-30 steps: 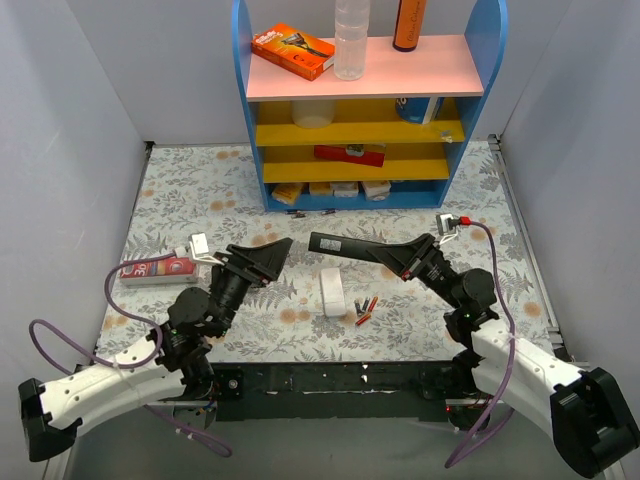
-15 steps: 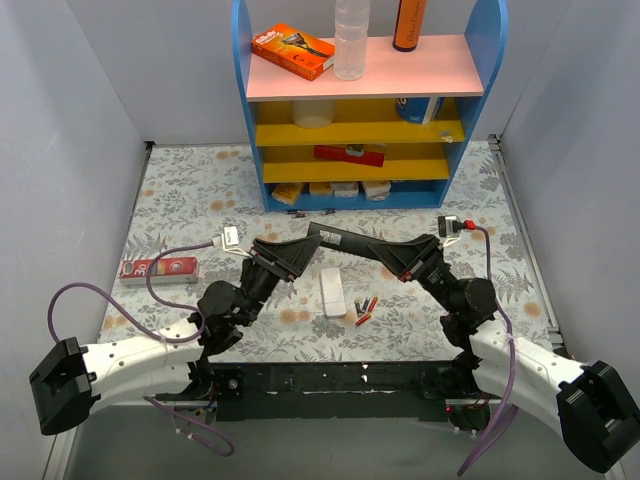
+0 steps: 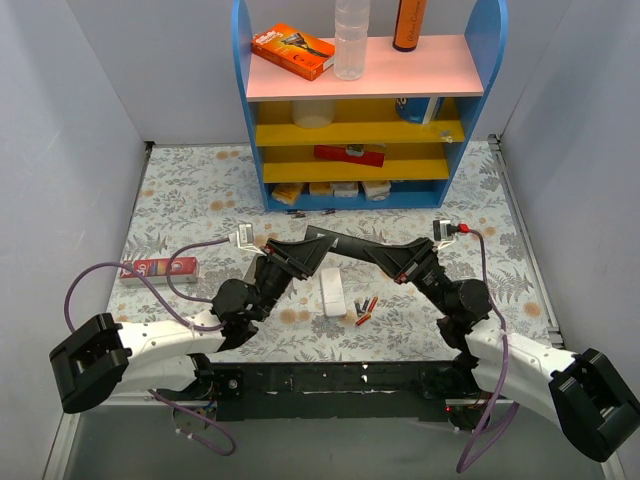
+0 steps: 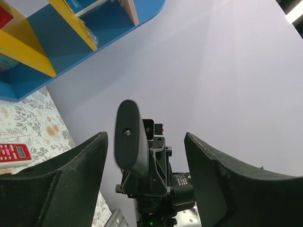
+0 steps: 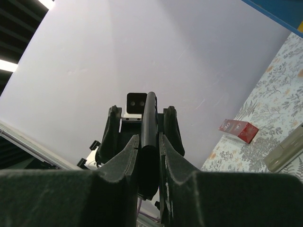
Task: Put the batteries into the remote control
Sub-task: Adjust the remote control.
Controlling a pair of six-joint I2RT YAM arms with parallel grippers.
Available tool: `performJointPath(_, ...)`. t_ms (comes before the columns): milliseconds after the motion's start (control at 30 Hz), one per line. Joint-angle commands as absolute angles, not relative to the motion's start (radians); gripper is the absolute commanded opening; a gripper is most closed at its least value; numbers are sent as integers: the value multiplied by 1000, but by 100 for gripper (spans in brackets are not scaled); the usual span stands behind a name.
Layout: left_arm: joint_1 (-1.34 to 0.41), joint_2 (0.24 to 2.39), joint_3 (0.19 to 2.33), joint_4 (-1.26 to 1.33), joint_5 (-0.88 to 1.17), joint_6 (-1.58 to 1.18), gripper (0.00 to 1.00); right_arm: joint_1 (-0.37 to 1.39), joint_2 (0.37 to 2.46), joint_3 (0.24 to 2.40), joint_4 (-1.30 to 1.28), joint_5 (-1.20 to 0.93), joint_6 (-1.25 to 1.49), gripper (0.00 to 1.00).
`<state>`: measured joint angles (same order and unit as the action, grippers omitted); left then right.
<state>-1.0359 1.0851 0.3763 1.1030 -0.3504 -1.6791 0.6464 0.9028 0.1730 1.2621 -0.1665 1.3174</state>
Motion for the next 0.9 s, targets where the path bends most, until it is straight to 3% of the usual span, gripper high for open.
performJointPath(0,-1035,1115,416,1190,-324,-1651,63,657,923,155,1405,-143,1310,1)
performJointPath(367,-1034,1126,431,1200,-267,-1605,50,687,904,169,1341,-121,1308,1)
performJointPath(467,-1035,1126,439,1184,-262,-1594,41,690,899,160,1333,-109,1308,1)
performJointPath(633,-1035,1111,426,1181,-307,-1591,16,693,893,164,1315,-112,1279,1)
performJointPath(700,-1034,1100,419,1155,-334,-1591,10,695,882,161,1284,-115,1260,8)
performJointPath(733,-1035,1082,419,1143,-345,-1583,4,695,877,155,1273,-117,1240,17)
performJointPath(800,-1035,1057,425,1079,-376,-1571,0,695,859,147,1247,-118,1212,28)
performJointPath(833,-1034,1033,429,1047,-386,-1565,0,695,853,147,1230,-123,1197,43)
performJointPath(867,-1034,1016,434,973,-417,-1560,0,695,830,155,1209,-127,1151,51)
